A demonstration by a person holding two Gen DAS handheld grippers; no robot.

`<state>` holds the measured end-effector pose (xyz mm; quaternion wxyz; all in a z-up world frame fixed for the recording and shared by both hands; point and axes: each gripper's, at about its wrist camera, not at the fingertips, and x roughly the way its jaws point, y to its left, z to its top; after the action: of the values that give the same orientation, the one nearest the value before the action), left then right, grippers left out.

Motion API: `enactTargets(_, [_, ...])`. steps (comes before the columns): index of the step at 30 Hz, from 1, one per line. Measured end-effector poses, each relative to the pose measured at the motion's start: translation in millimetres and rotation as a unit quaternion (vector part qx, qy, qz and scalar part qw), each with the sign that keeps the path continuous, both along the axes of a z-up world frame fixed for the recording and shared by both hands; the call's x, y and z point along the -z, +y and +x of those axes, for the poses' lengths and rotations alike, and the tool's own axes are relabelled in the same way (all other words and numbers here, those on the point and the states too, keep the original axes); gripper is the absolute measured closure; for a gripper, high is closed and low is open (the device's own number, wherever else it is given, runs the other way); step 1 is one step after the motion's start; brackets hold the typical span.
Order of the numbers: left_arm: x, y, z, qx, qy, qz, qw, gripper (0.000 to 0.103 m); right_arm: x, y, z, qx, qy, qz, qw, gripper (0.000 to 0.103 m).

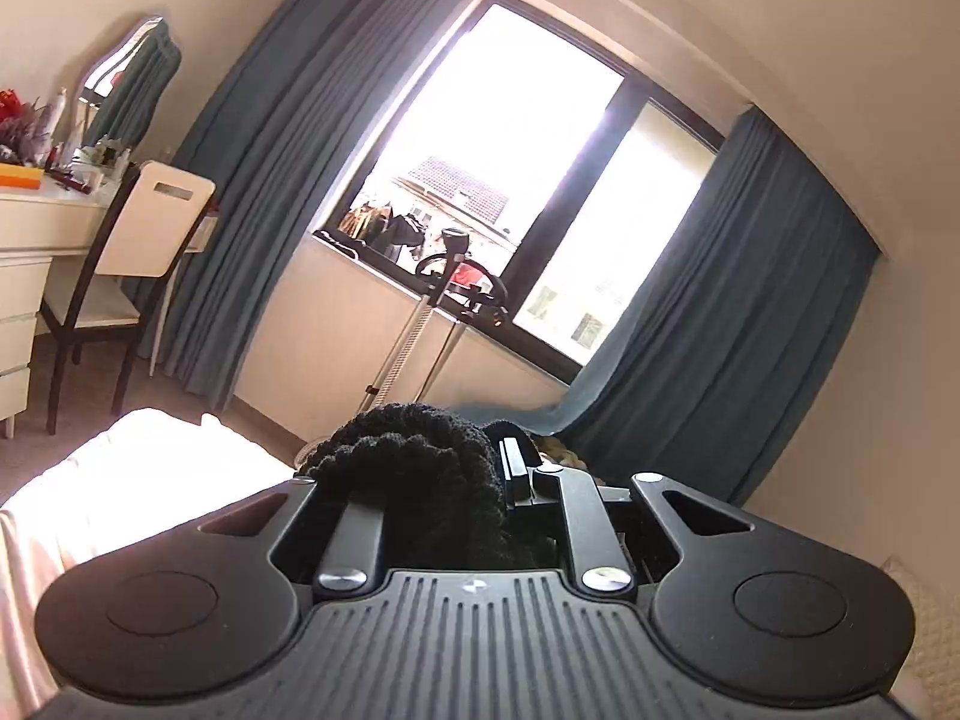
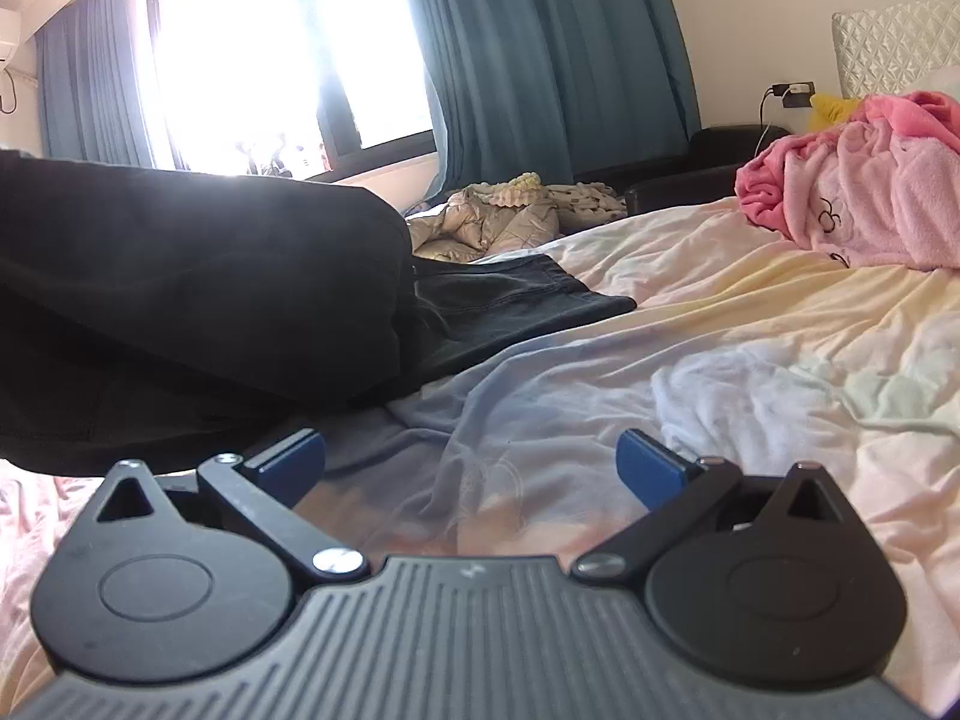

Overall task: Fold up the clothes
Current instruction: 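Lift the trousers by the waistband with the left tool, letting them hang open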

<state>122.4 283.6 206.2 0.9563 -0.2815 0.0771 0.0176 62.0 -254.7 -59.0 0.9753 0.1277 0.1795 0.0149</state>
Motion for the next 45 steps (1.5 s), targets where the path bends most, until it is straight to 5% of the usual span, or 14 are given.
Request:
enactTargets(4, [75,89,-9,-0.079,0.098,-0.085,0.9883,0.084,3,8,3,-0.013,0.009,-0.007,1.0,0.0])
enactTargets(8, [129,118,-31,-0.105,0.116,-0.119,0.9804,0.083,6,13,6,-0.016,0.016,-0.009,1.0,0.0])
enactTargets(13, [131,115,-34,-0.096,0.106,-0.114,0.9832,0.078,9,19,11,-0.02,0.025,-0.015,0.999,0.0])
enactTargets(19, [137,90,-27,-0.067,0.122,-0.038,0.9895,0.069,10,29,11,-0.035,0.025,-0.03,0.999,0.0])
enactTargets(24, [161,84,-36,-0.065,0.126,-0.066,0.9877,0.041,11,32,9,-0.042,0.025,-0.029,0.998,0.0])
enactTargets(26, [168,86,-41,-0.072,0.134,-0.069,0.986,0.037,11,32,9,-0.043,0.028,-0.029,0.998,0.0])
enactTargets(33, [184,96,-76,-0.078,0.148,-0.093,0.9815,0.028,13,35,9,-0.047,0.036,-0.03,0.998,0.0])
enactTargets(40, [210,89,-96,-0.027,0.107,-0.215,0.9703,0.028,9,38,2,-0.055,0.032,-0.035,0.997,0.0])
enactTargets(45, [225,77,-67,-0.023,0.123,-0.22,0.9674,0.028,11,39,2,-0.058,0.035,-0.037,0.997,0.0])
